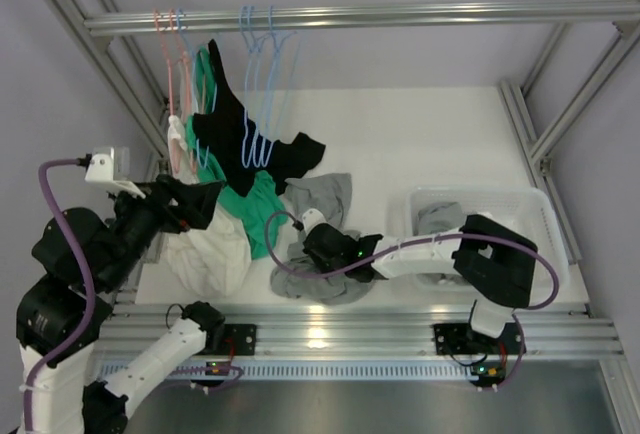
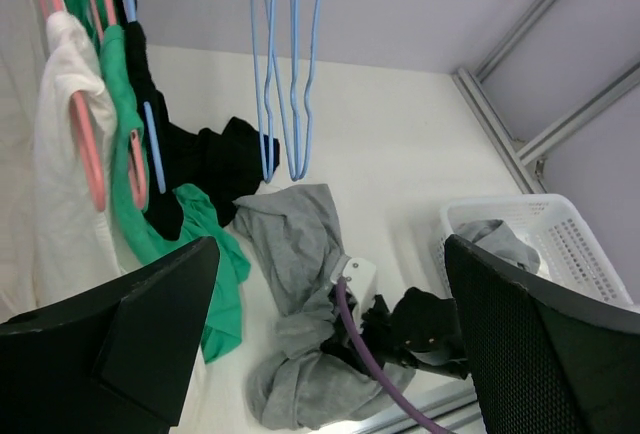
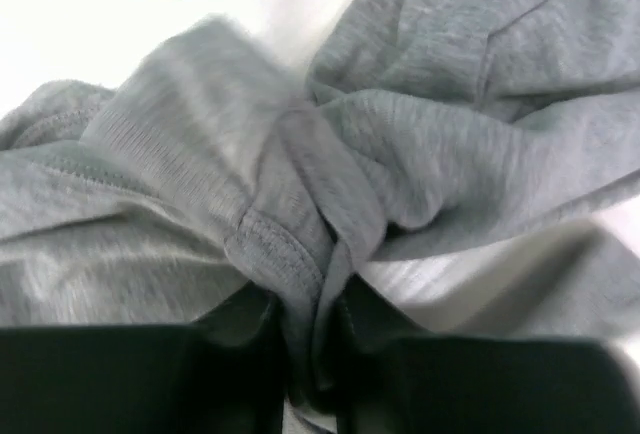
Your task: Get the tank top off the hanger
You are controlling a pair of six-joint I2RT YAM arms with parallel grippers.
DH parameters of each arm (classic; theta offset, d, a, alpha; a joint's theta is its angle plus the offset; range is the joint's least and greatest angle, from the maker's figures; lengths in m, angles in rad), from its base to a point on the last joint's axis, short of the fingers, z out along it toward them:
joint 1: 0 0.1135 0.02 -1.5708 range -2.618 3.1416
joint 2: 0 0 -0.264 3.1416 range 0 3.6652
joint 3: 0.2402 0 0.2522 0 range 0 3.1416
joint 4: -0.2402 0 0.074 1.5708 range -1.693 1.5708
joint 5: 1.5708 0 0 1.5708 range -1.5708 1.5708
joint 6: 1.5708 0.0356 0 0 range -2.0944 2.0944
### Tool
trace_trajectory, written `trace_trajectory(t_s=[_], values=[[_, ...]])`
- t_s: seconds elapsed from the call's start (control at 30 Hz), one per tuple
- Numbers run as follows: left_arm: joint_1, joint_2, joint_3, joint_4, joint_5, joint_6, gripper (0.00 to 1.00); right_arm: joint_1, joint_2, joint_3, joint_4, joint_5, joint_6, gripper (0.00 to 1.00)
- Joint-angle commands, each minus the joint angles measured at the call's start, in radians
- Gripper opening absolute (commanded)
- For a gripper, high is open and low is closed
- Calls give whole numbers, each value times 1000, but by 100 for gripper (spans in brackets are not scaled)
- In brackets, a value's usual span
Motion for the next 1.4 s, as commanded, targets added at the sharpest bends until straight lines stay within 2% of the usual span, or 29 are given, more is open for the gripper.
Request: trace_trajectory(t_s=[0.0,0.13,0.27,0.4,0.47,0.57,0.63,0.77,0.93,1.1,1.23,1.3,1.33,1.37], values=[[1,-78,-97,69,-54,25,99,12,-78,-50,-16,83,19,0],[1,-175,-254,89,-164,31,99,15,-275,-54,-39,95,3,0],[0,-286,-430,143,-243,24,99,14,-517,27,-130,133,-59,0],[0,-360,-640,244,-251,27,99,14,-619,154,-261,231,-128,0],[1,-391,-691,269,-260,25,99,11,-654,231,-339,320,-172,0],[1,-403,-679,279,-261,31,99,6,-695,321,-419,469,-215,0],[1,-425,-693,286,-310,30,99,5,-743,364,-479,564,-229,0],[1,-445,-702,286,-312,21,99,5,-830,412,-559,682,-231,0],[1,-439,-703,286,-301,25,99,1,-934,437,-710,814,-141,0],[1,-433,-703,284,-298,27,99,-9,-1021,386,-813,848,-15,0],[1,-429,-703,284,-284,27,99,-40,-1036,273,-866,830,88,0],[1,-426,-703,286,-274,27,99,-118,-1027,228,-890,786,122,0],[1,-423,-703,287,-269,27,99,-164,-1022,172,-892,706,142,0],[1,-423,-703,289,-258,30,99,-281,-1022,144,-892,652,148,0]])
